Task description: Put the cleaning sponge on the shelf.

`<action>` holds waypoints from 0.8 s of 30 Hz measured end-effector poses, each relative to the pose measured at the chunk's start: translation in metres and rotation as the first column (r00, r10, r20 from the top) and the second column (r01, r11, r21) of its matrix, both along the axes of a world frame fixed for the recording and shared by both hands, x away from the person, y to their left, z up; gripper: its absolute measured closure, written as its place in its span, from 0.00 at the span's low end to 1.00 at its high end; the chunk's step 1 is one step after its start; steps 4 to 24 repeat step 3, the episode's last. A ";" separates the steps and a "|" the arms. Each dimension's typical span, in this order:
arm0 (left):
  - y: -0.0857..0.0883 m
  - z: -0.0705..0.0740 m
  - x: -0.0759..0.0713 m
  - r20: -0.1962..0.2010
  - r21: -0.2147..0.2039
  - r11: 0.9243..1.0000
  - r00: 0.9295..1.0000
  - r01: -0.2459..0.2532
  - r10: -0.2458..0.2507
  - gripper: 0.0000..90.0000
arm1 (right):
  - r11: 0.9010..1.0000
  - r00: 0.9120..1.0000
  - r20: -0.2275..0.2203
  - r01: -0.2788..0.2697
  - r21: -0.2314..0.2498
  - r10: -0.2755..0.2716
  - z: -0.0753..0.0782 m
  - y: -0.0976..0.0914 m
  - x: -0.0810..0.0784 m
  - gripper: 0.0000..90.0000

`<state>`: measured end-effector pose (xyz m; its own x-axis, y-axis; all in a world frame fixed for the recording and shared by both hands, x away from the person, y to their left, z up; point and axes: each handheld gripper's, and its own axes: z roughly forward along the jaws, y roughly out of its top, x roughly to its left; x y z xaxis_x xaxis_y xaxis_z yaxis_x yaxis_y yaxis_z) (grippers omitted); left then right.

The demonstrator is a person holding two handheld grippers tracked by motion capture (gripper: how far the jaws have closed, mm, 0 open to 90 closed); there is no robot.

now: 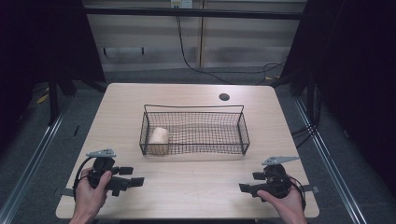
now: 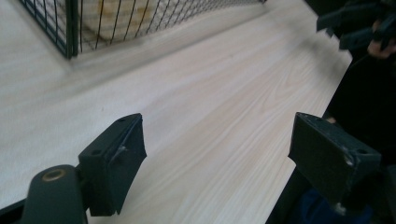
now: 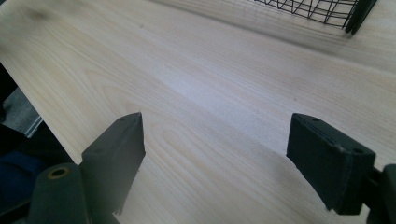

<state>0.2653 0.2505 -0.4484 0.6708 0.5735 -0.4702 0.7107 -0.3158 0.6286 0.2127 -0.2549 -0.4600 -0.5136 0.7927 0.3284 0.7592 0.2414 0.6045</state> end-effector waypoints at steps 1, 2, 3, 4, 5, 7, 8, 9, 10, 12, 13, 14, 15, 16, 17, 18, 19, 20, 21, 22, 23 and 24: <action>0.002 -0.002 -0.001 0.001 -0.001 1.000 1.000 -0.009 0.009 0.20 | 1.000 1.000 0.002 0.000 -0.002 0.000 0.000 0.000 0.000 0.21; 0.004 -0.003 -0.001 -0.007 -0.018 1.000 1.000 -0.024 0.024 0.20 | 1.000 1.000 0.003 0.003 0.000 -0.003 -0.001 0.000 0.000 0.21; 0.006 -0.004 -0.001 -0.011 -0.018 1.000 1.000 -0.019 0.019 0.19 | 1.000 1.000 0.002 0.007 -0.001 -0.007 -0.001 0.000 0.000 0.20; 0.006 -0.004 -0.001 -0.011 -0.018 1.000 1.000 -0.019 0.019 0.19 | 1.000 1.000 0.002 0.007 -0.001 -0.007 -0.001 0.000 0.000 0.20; 0.006 -0.004 -0.001 -0.011 -0.018 1.000 1.000 -0.019 0.019 0.19 | 1.000 1.000 0.002 0.007 -0.001 -0.007 -0.001 0.000 0.000 0.20; 0.006 -0.004 -0.001 -0.011 -0.018 1.000 1.000 -0.019 0.019 0.19 | 1.000 1.000 0.002 0.007 -0.001 -0.007 -0.001 0.000 0.000 0.20; 0.006 -0.004 -0.001 -0.011 -0.018 1.000 1.000 -0.019 0.019 0.19 | 1.000 1.000 0.002 0.007 -0.001 -0.007 -0.001 0.000 0.000 0.20; 0.006 -0.004 -0.001 -0.011 -0.018 1.000 1.000 -0.019 0.019 0.19 | 1.000 1.000 0.002 0.007 -0.001 -0.007 -0.001 0.000 0.000 0.20; 0.006 -0.004 -0.001 -0.011 -0.018 1.000 1.000 -0.019 0.019 0.19 | 1.000 1.000 0.002 0.007 -0.001 -0.007 -0.001 0.000 0.000 0.20; 0.006 -0.004 -0.001 -0.011 -0.018 1.000 1.000 -0.019 0.019 0.19 | 1.000 1.000 0.002 0.007 -0.001 -0.007 -0.001 0.000 0.000 0.20; 0.006 -0.004 -0.001 -0.011 -0.018 1.000 1.000 -0.019 0.019 0.19 | 1.000 1.000 0.002 0.007 -0.001 -0.007 -0.001 0.000 0.000 0.20; 0.006 -0.004 -0.001 -0.011 -0.018 1.000 1.000 -0.019 0.019 0.19 | 1.000 1.000 0.002 0.007 -0.001 -0.007 -0.001 0.000 0.000 0.20; 0.006 -0.004 -0.001 -0.011 -0.018 1.000 1.000 -0.019 0.019 0.19 | 1.000 1.000 0.002 0.007 -0.001 -0.007 -0.001 0.000 0.000 0.20; 0.006 -0.004 -0.001 -0.011 -0.018 1.000 1.000 -0.019 0.019 0.19 | 1.000 1.000 0.002 0.007 -0.001 -0.007 -0.001 0.000 0.000 0.20; 0.006 -0.004 -0.001 -0.011 -0.018 1.000 1.000 -0.019 0.019 0.19 | 1.000 1.000 0.002 0.007 -0.001 -0.007 -0.001 0.000 0.000 0.20; 0.006 -0.004 -0.001 -0.011 -0.018 1.000 1.000 -0.019 0.019 0.19 | 1.000 1.000 0.002 0.007 -0.001 -0.007 -0.001 0.000 0.000 0.20; 0.006 -0.004 -0.001 -0.011 -0.018 1.000 1.000 -0.019 0.019 0.19 | 1.000 1.000 0.002 0.007 -0.001 -0.007 -0.001 0.000 0.000 0.20; 0.006 -0.004 -0.001 -0.011 -0.018 1.000 1.000 -0.019 0.019 0.19 | 1.000 1.000 0.002 0.007 -0.001 -0.007 -0.001 0.000 0.000 0.20; 0.006 -0.004 -0.001 -0.011 -0.018 1.000 1.000 -0.019 0.019 0.19 | 1.000 1.000 0.002 0.007 -0.001 -0.007 -0.001 0.000 0.000 0.20; 0.006 -0.004 -0.001 -0.011 -0.018 1.000 1.000 -0.019 0.019 0.19 | 1.000 1.000 0.002 0.007 -0.001 -0.007 -0.001 0.000 0.000 0.20; 0.006 -0.004 -0.001 -0.011 -0.018 1.000 1.000 -0.019 0.019 0.19 | 1.000 1.000 0.002 0.007 -0.001 -0.007 -0.001 0.000 0.000 0.20; 0.006 -0.004 -0.001 -0.011 -0.018 1.000 1.000 -0.019 0.019 0.19 | 1.000 1.000 0.002 0.007 -0.001 -0.007 -0.001 0.000 0.000 0.20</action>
